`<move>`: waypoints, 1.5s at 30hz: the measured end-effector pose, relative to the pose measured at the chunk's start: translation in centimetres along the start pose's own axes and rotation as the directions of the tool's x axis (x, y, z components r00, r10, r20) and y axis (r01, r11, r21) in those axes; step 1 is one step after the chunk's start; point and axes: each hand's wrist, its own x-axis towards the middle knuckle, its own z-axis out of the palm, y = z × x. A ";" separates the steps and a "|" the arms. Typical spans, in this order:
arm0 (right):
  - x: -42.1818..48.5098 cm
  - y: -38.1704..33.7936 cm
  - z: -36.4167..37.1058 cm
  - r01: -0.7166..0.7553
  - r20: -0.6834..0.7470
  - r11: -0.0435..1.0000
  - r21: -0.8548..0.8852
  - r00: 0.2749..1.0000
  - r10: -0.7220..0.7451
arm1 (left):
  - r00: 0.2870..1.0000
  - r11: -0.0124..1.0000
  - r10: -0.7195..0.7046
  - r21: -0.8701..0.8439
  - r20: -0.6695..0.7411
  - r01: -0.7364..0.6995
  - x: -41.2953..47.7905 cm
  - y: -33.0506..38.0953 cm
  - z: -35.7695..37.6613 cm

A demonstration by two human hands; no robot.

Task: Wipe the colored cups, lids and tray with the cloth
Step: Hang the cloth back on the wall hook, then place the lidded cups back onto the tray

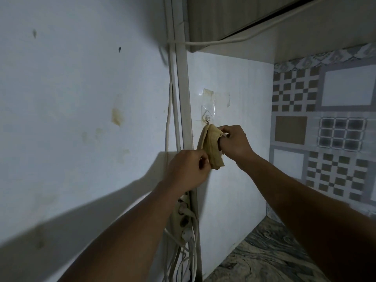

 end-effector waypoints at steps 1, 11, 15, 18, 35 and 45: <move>-0.3 0.0 -0.1 0.001 0.001 1.000 -0.023 1.000 -0.001 | 1.000 1.000 -0.010 0.002 0.010 0.010 -0.2 0.1 0.3; -5.2 3.2 -1.3 -0.097 0.010 0.969 -0.229 0.995 0.102 | 0.987 0.997 -0.049 0.070 0.151 0.038 -3.1 1.0 0.4; -7.7 2.8 -2.7 -0.134 0.076 0.956 -0.263 0.984 0.159 | 0.980 0.993 -0.073 0.104 0.183 0.054 -4.6 2.1 -0.2; -9.7 2.0 -3.7 -0.125 0.160 0.948 -0.294 0.971 0.178 | 0.976 0.991 -0.082 0.121 0.202 0.058 -6.2 3.2 -0.4; -34.9 13.3 -4.1 0.568 0.730 0.458 -0.684 0.541 0.418 | 0.339 0.911 -0.395 0.317 0.854 0.263 -28.1 7.5 7.1; -35.9 15.8 -2.6 0.594 0.713 0.401 -0.698 0.520 0.470 | 0.479 0.926 -0.378 0.320 0.792 0.202 -33.8 7.4 13.1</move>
